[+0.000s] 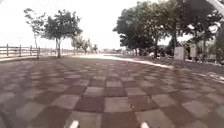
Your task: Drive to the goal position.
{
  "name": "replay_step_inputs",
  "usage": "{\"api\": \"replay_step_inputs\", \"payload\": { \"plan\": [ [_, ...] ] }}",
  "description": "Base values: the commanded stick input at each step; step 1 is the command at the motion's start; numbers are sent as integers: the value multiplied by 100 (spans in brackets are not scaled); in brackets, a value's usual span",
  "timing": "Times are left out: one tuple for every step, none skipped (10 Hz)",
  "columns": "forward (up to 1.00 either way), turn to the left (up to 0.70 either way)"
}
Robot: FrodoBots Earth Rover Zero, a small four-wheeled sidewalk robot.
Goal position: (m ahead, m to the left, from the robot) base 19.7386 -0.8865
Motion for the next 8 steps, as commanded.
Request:
{"api": "replay_step_inputs", "payload": {
  "plan": [
    [70,0],
    [70,0],
    [70,0],
    [70,0],
    [70,0],
    [70,0],
    [70,0],
    [70,0]
  ]
}}
